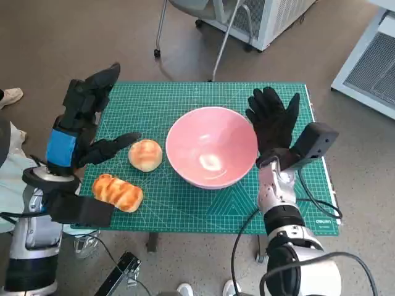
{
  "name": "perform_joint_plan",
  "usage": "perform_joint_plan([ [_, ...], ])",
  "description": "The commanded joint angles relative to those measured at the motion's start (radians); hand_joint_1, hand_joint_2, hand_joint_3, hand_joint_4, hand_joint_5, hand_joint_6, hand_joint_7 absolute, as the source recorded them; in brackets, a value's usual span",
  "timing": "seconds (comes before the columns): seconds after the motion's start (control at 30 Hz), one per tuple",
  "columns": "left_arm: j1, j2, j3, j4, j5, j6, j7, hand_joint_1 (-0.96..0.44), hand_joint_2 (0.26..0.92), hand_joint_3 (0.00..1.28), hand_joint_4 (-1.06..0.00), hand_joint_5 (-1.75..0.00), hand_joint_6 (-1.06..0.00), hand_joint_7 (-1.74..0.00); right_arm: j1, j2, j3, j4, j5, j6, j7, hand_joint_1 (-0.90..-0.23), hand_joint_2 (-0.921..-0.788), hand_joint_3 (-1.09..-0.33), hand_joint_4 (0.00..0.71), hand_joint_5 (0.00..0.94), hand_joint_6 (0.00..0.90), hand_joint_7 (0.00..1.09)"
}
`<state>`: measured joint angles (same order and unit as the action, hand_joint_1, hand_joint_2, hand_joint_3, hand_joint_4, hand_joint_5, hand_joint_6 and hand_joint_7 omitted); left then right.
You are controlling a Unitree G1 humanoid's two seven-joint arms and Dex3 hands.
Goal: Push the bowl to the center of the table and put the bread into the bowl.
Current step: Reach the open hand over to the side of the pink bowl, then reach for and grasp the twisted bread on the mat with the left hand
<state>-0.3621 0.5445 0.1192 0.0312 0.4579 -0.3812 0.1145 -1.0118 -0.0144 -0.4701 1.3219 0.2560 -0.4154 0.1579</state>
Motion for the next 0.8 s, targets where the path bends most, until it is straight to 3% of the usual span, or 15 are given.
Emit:
perform_joint_plan([
  [0.03,0.011,0.004,0.008,-0.012,-0.017,0.01,-0.012,-0.19,0.92,0.01,-0.25,-0.01,-0.04,-0.73,0.003,-0.036,0.036,-0.005,-0.046,-0.043,-0.002,-0.552,-0.921,-0.779,0.241,0.007,0.04,0.68],
  [0.17,0.005,0.014,0.007,-0.021,-0.016,0.02,-0.03,-0.19,0.919,0.01,-0.25,-0.01,-0.04,-0.73,-0.004,-0.057,0.078,-0.026,-0.088,-0.122,0.013,-0.533,-0.921,-0.802,0.255,0.013,0.044,0.7],
  [0.23,0.0,0.028,0.007,-0.026,-0.013,0.023,-0.046,-0.18,0.918,0.01,-0.25,-0.01,-0.04,-0.73,-0.004,-0.066,0.094,-0.044,-0.096,-0.176,0.058,-0.536,-0.921,-0.811,0.26,0.015,0.037,0.7],
  [0.47,0.001,0.138,0.027,-0.061,-0.009,0.024,-0.159,-0.14,0.903,0.0,-0.26,-0.02,-0.06,-0.7,0.002,-0.084,0.122,-0.115,-0.068,-0.331,0.256,-0.578,-0.921,-0.784,0.274,0.019,0.005,0.71],
  [0.6,0.008,0.226,0.039,-0.075,-0.002,0.004,-0.23,-0.11,0.885,0.0,-0.27,-0.02,-0.09,-0.67,0.018,-0.084,0.14,-0.167,-0.053,-0.414,0.337,-0.591,-0.921,-0.756,0.284,0.022,0.001,0.7],
  [0.8,0.04,0.349,0.048,-0.073,-0.024,-0.044,-0.344,-0.06,0.802,0.0,-0.28,-0.01,-0.17,-0.54,0.057,-0.081,0.19,-0.266,-0.045,-0.533,0.425,-0.598,-0.921,-0.734,0.289,0.022,0.001,0.72],
])
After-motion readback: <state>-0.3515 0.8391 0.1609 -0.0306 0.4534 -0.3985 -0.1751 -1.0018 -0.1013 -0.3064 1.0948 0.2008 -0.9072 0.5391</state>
